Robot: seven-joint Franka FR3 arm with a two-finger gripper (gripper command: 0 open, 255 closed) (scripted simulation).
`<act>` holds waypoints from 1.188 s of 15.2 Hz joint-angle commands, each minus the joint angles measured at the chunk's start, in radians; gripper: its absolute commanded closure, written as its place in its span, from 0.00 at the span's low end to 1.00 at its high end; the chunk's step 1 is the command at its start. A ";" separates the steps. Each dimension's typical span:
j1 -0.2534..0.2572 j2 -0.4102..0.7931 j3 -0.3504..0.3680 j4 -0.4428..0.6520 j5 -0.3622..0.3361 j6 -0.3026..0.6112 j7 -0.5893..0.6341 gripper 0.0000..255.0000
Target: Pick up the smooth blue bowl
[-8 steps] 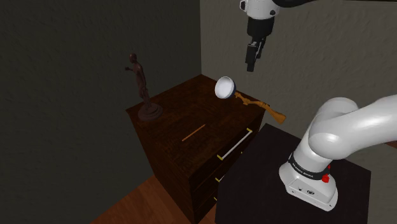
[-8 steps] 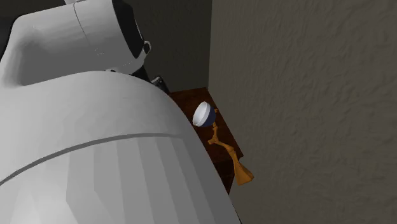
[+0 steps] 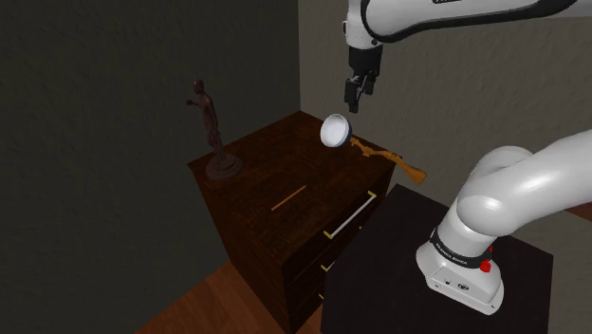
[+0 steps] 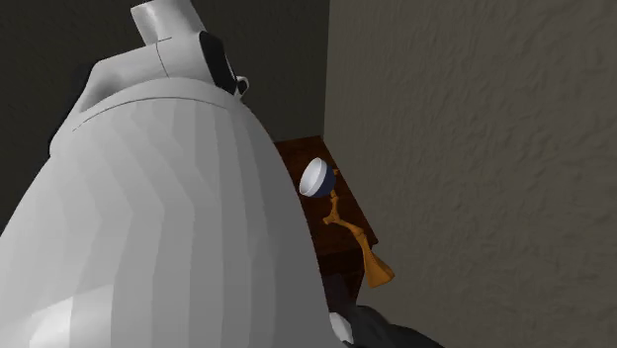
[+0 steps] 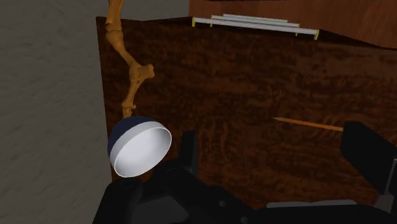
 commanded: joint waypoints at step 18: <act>-0.196 0.606 -0.037 0.216 -0.226 0.384 0.368 0.00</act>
